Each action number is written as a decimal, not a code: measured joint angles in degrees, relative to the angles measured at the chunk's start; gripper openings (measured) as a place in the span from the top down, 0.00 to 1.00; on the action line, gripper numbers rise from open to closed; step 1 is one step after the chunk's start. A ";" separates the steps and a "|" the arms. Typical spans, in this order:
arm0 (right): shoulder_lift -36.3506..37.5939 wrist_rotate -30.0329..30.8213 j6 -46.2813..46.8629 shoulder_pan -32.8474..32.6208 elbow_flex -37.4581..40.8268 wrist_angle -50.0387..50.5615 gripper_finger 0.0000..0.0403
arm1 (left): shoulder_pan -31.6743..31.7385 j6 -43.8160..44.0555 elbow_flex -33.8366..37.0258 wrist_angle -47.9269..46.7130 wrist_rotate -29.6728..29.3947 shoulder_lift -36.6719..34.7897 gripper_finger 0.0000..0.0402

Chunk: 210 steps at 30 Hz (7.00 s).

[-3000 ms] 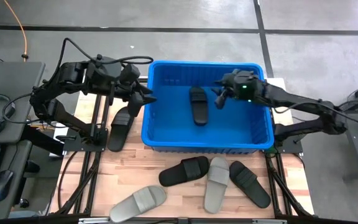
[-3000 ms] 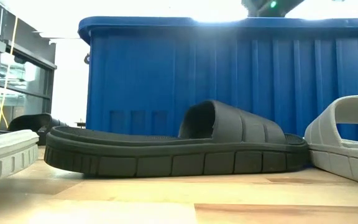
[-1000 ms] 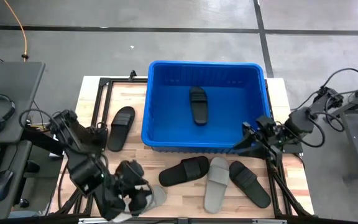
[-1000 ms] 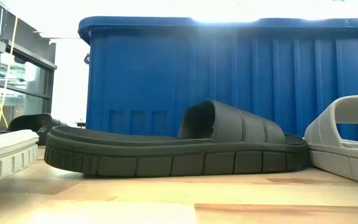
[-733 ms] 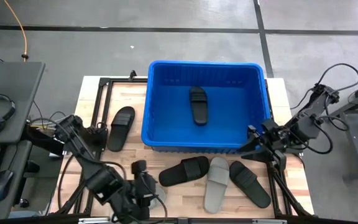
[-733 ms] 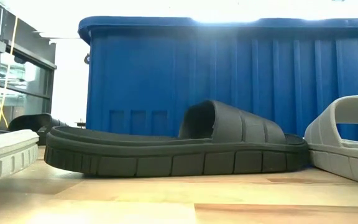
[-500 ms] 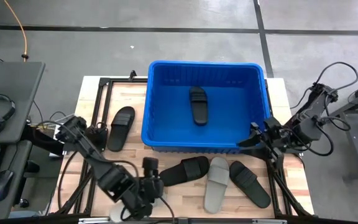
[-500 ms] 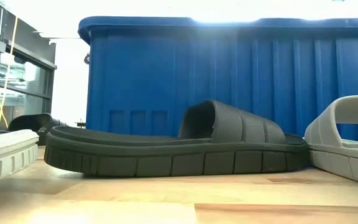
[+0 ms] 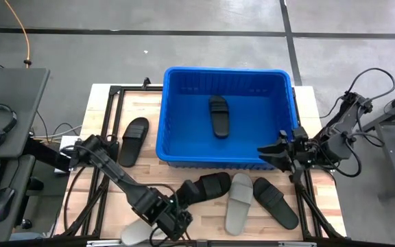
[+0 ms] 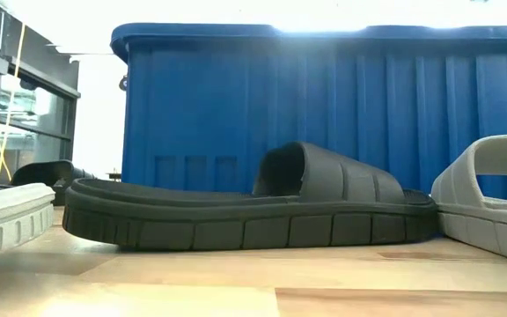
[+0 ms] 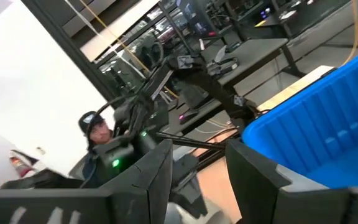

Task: Pick and place slides into bin
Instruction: Put the black slides on top of the black slides into the blue bin

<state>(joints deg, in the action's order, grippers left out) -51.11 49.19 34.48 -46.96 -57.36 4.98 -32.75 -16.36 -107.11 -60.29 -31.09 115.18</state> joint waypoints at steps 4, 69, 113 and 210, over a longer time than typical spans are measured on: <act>0.04 1.20 -1.17 0.02 0.00 -0.03 0.65 | 0.13 -0.37 0.02 0.47 -3.04 2.57 0.51; 0.04 16.35 -1.48 0.04 0.00 0.08 0.65 | -1.54 -1.56 42.69 39.11 -10.06 -23.50 0.51; 0.04 15.52 -1.50 0.04 0.00 2.57 0.65 | 9.88 -21.84 45.27 58.05 10.56 -17.71 0.51; -1.43 11.31 -1.73 0.02 0.02 2.92 0.65 | 14.27 -47.11 29.52 55.47 8.47 1.92 0.95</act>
<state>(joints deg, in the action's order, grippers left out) -52.54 60.50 32.74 -46.94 -57.34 7.90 -18.48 -63.47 -77.59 -4.82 -22.63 117.10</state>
